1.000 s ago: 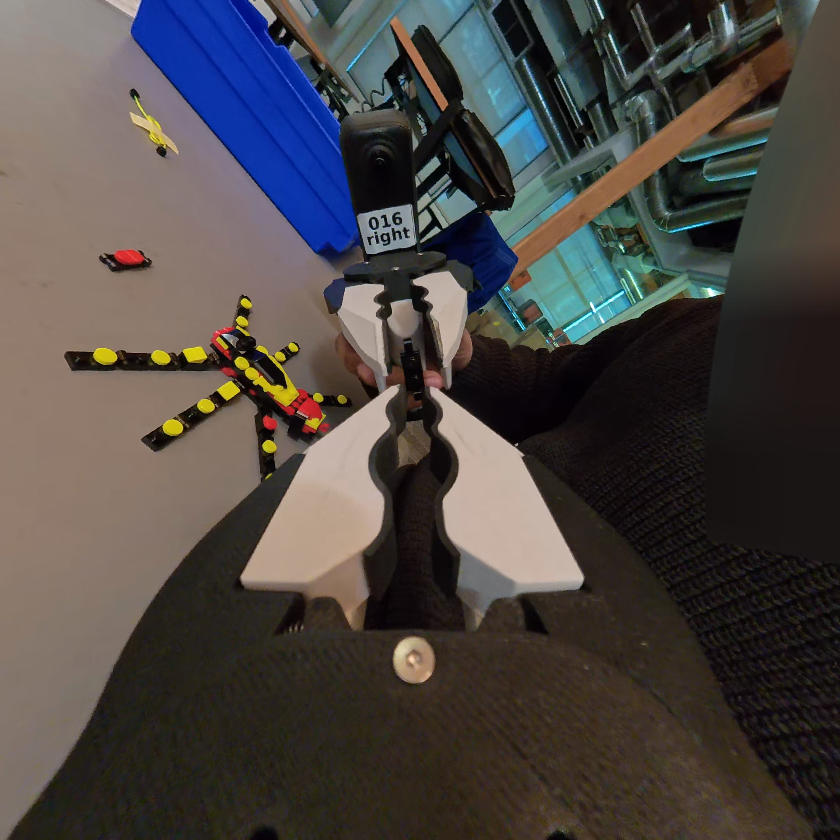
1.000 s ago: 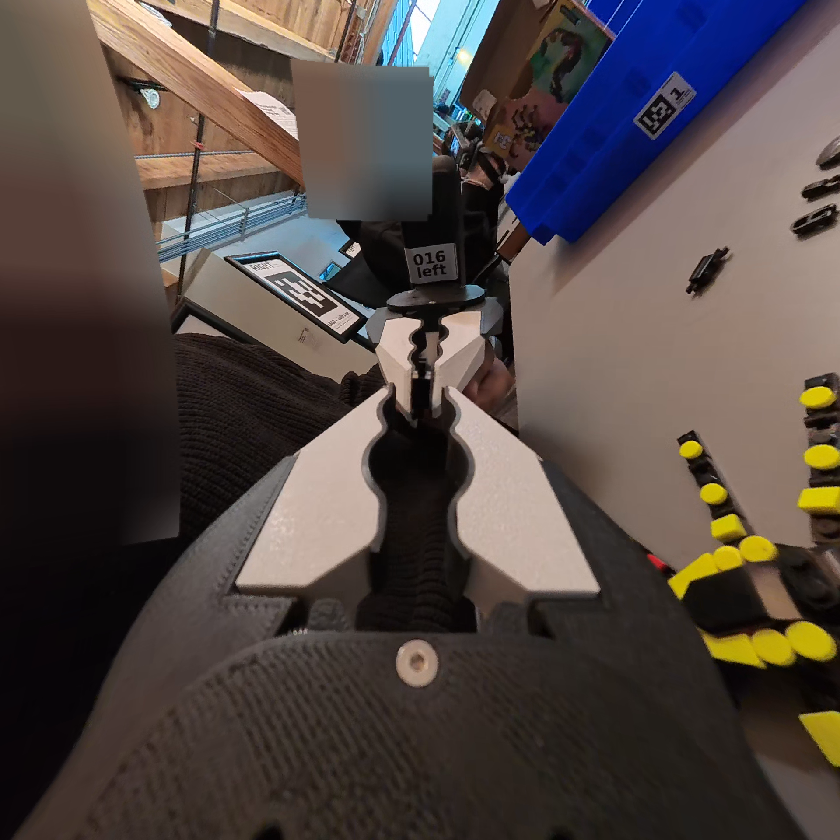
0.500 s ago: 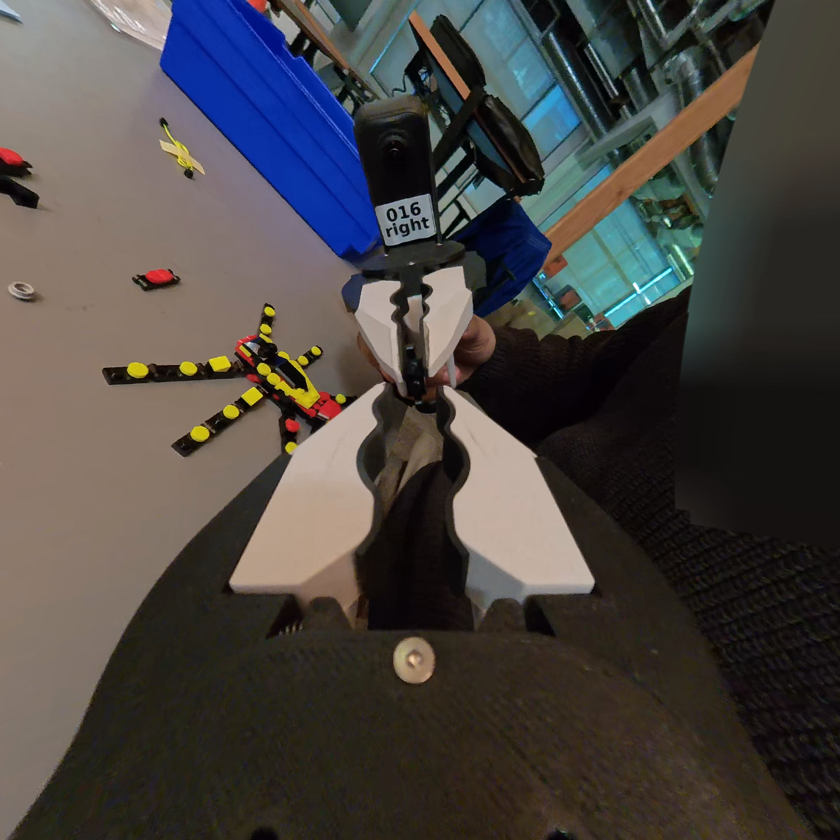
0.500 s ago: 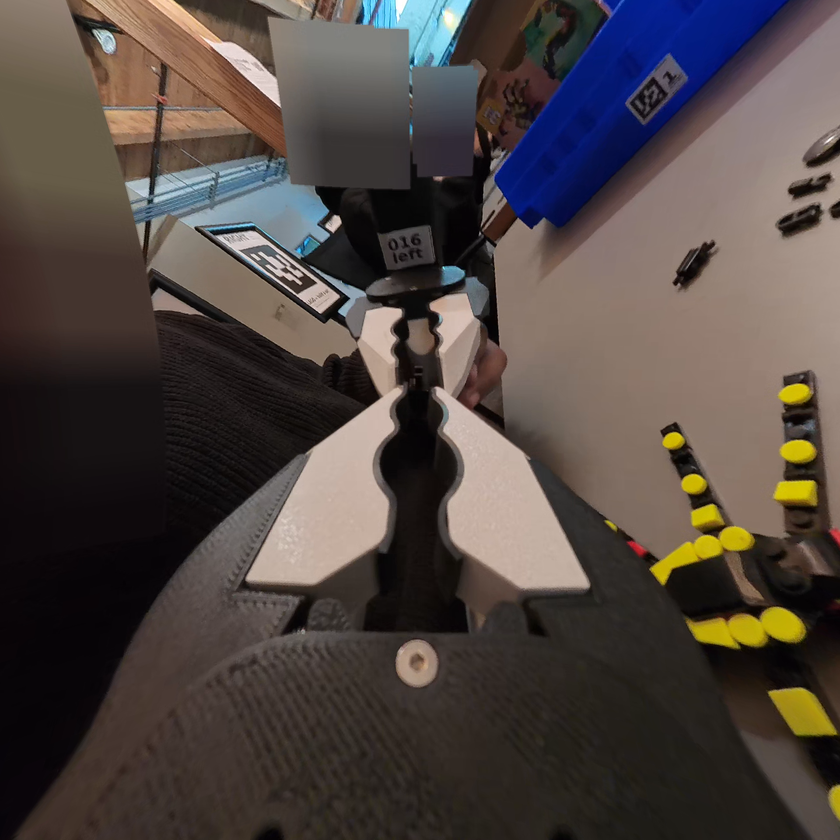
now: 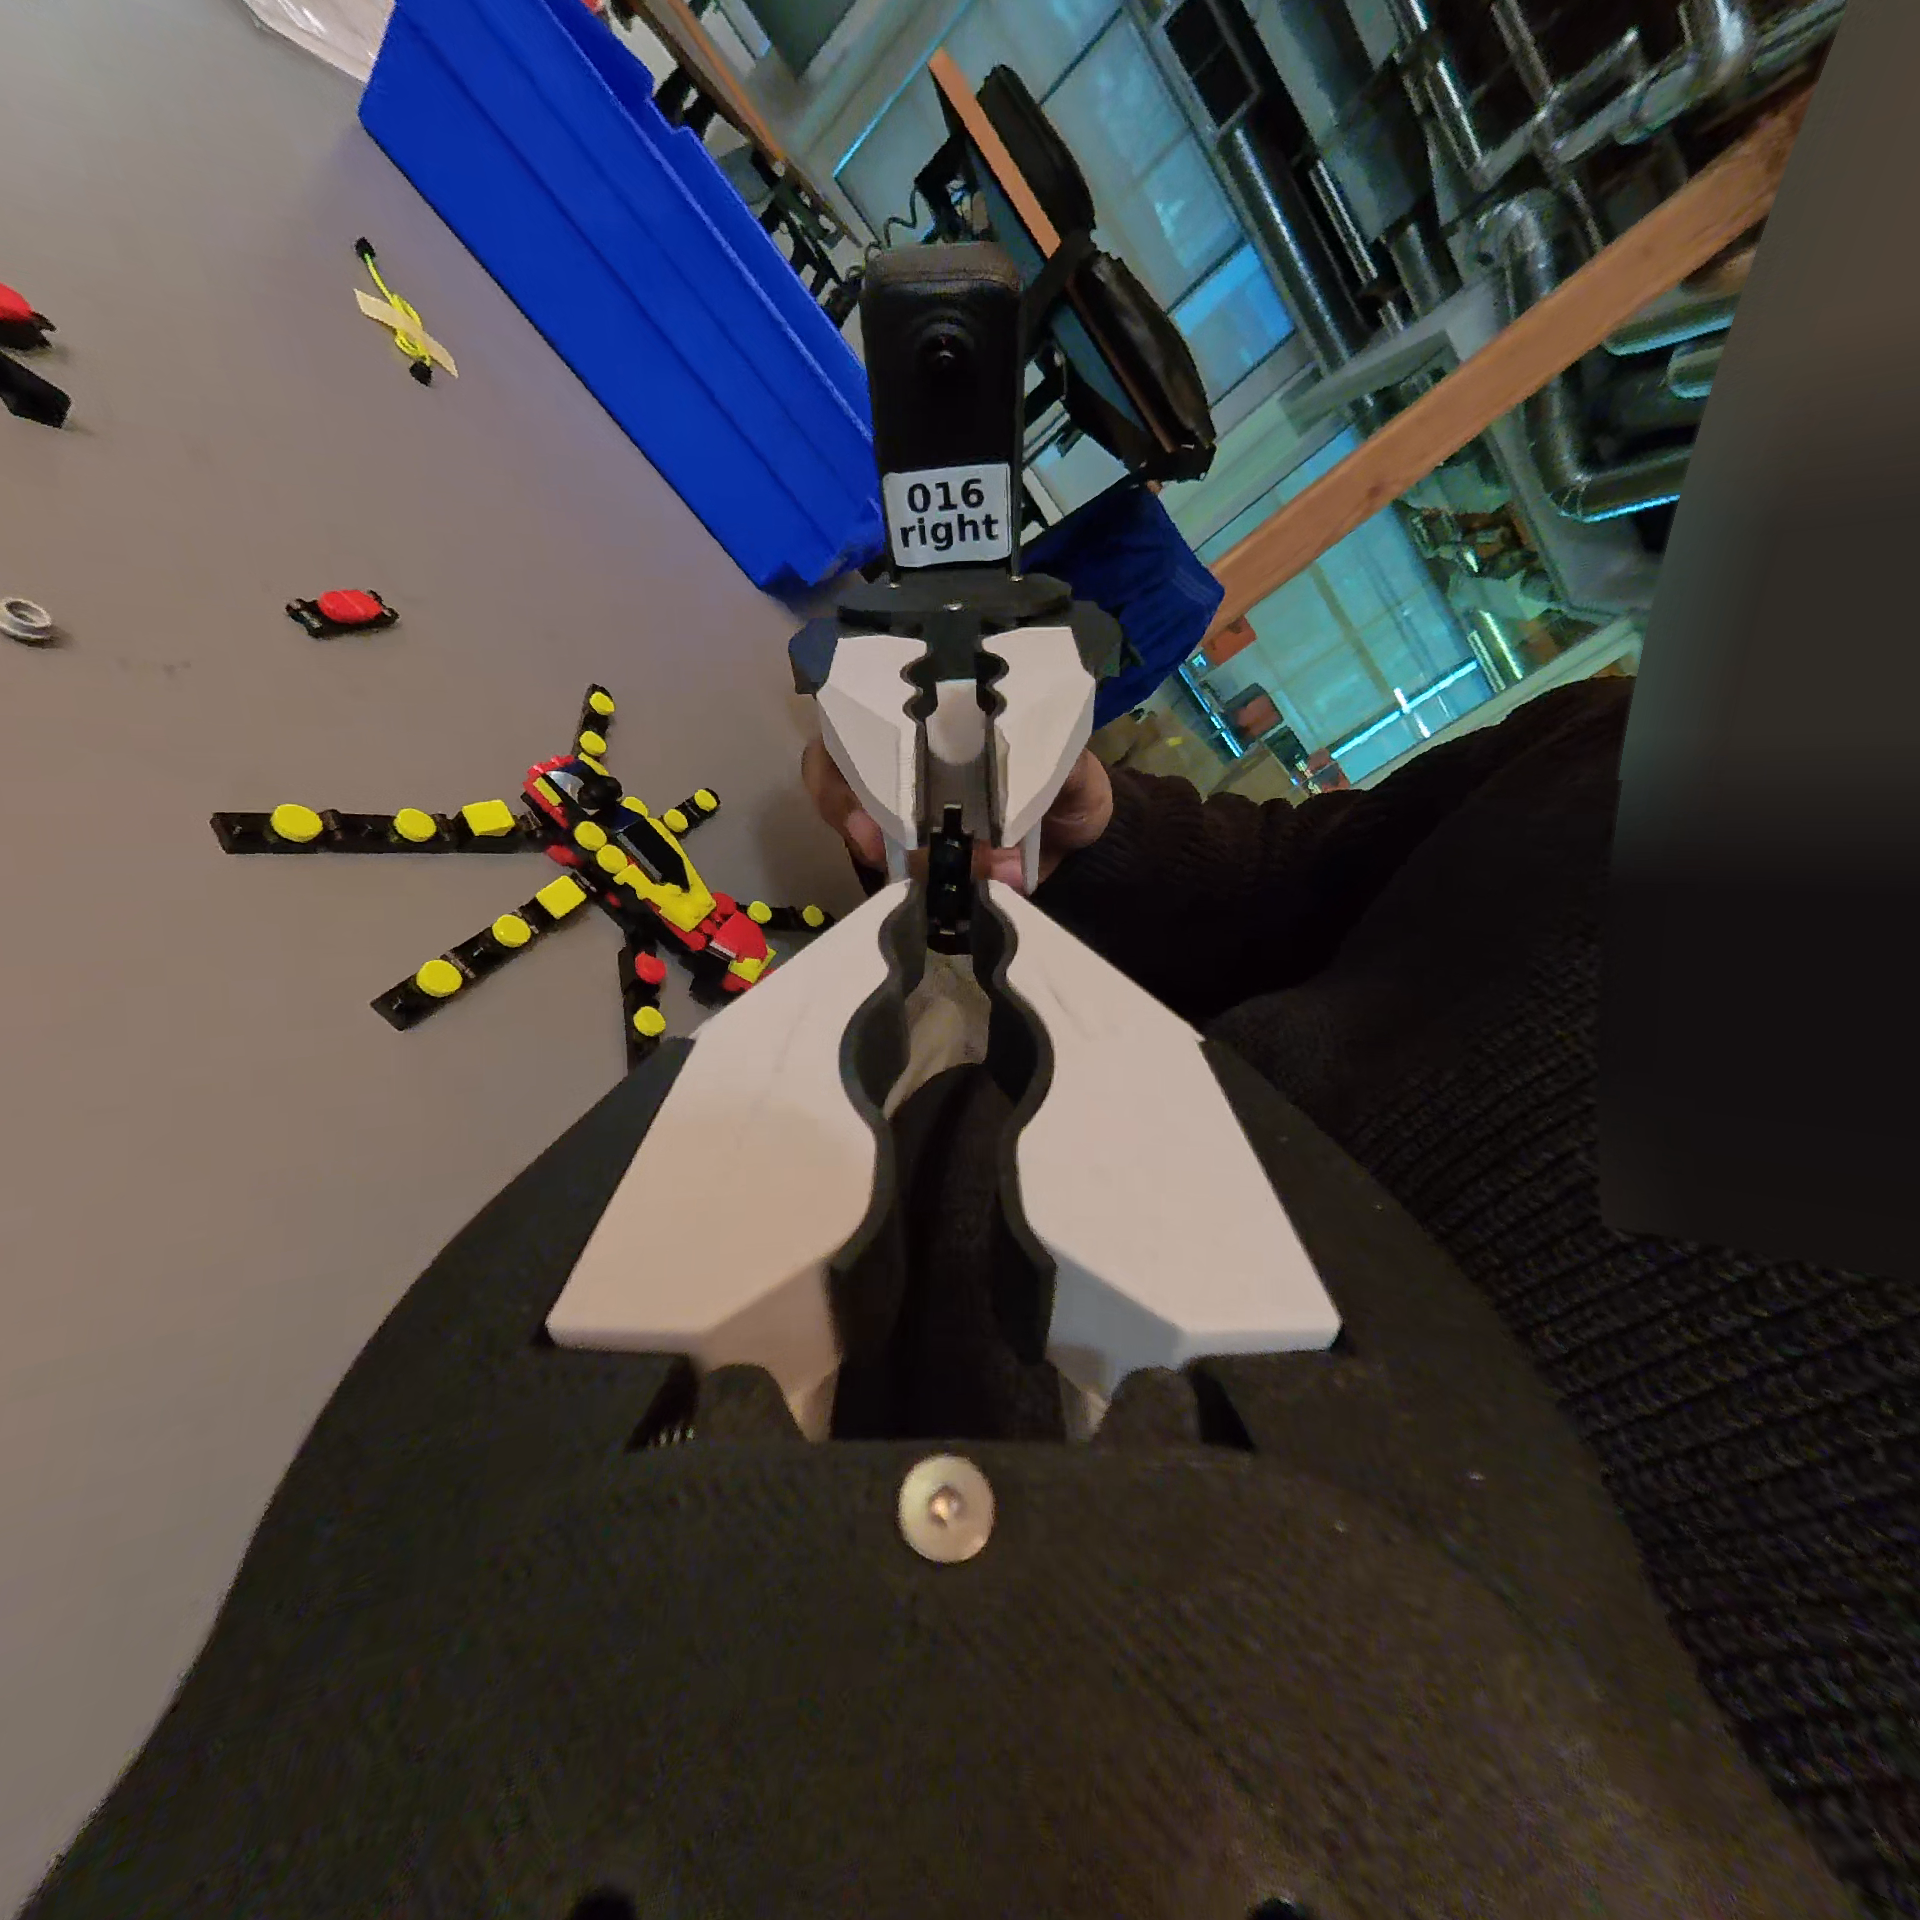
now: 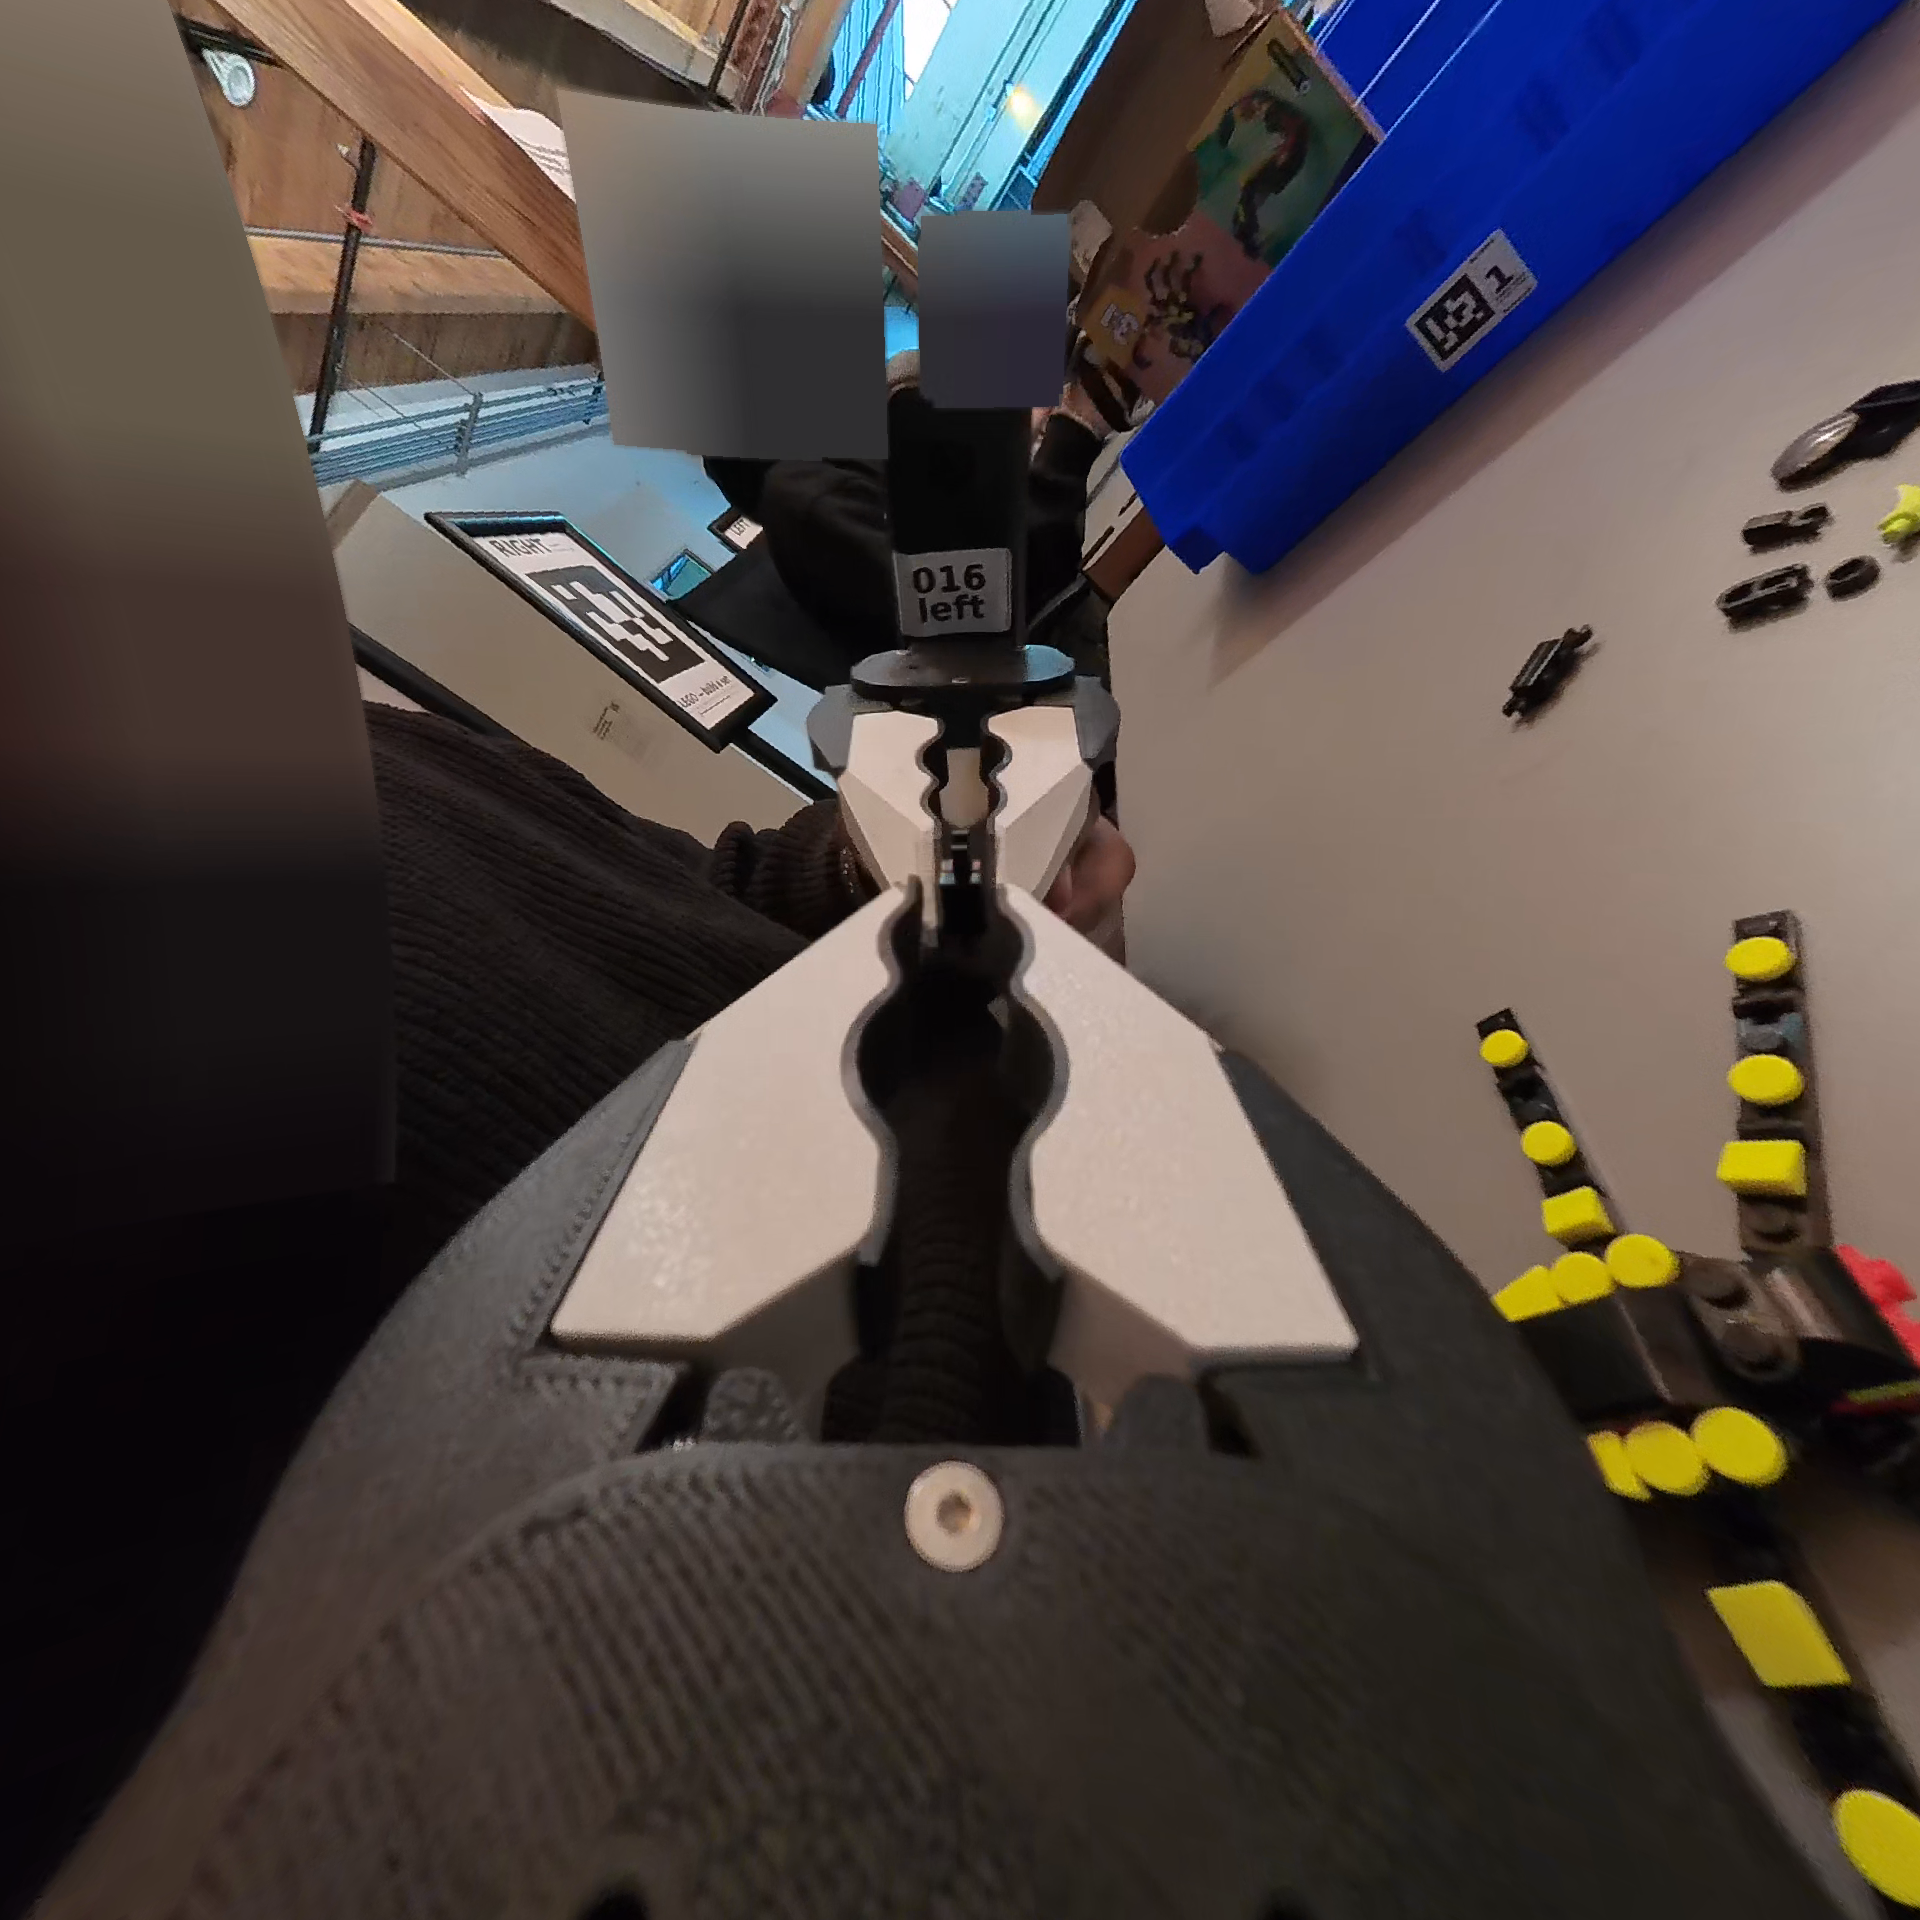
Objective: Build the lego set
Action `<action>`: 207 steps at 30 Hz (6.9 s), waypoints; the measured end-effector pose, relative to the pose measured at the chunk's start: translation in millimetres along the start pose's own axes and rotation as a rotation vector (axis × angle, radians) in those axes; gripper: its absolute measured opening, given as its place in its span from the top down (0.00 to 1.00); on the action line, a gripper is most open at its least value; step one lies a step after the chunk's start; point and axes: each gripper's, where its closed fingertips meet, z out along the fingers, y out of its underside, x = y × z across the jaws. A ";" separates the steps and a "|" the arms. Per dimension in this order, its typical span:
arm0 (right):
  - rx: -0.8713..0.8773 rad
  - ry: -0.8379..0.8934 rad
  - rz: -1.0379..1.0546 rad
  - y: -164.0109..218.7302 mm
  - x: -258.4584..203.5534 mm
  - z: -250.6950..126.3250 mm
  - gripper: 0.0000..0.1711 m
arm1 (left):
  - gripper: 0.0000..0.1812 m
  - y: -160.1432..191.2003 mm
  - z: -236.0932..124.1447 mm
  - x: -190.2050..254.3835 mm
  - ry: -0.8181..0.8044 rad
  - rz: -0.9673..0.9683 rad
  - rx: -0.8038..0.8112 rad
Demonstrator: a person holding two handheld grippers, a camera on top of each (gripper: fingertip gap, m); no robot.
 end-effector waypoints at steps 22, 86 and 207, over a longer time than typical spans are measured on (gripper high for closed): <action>-0.075 -0.009 -0.029 11.9 -0.1 1.3 0.97 | 0.98 10.6 6.4 1.1 -0.016 0.035 -0.057; -0.229 0.607 -1.117 0.3 30.2 1.0 0.78 | 0.98 -20.5 -9.6 -36.7 0.121 -0.675 0.399; -0.343 0.453 -0.360 32.1 54.8 7.5 0.98 | 0.93 26.8 -10.3 -57.0 -0.659 0.922 -0.322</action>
